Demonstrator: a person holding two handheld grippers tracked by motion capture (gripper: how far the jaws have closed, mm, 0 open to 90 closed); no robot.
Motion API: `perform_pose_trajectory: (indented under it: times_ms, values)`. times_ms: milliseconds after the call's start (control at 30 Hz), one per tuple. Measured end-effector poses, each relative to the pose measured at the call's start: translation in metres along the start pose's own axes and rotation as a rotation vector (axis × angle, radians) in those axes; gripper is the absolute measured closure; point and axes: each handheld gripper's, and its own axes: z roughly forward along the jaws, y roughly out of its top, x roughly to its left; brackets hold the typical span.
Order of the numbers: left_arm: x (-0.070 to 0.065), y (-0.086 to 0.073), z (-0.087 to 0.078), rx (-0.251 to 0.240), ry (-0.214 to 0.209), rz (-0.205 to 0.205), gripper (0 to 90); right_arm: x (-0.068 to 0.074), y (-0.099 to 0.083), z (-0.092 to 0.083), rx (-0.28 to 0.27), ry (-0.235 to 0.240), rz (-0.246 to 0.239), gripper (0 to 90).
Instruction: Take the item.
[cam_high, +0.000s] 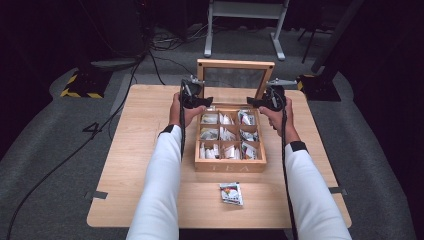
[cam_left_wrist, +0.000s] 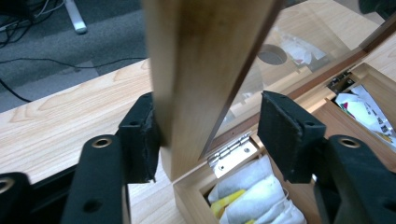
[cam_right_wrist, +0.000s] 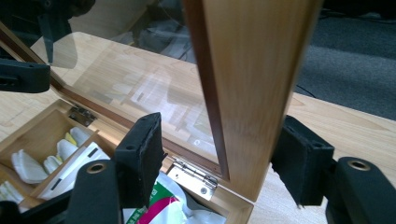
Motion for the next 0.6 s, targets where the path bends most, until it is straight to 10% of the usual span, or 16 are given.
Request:
perform_pose_trajectory:
  times_ms: [600]
  values:
    - [-0.015,-0.001,-0.039,-0.056,0.017,0.024,42.8,0.006,-0.003,-0.027,-0.038,0.009,-0.014,38.8]
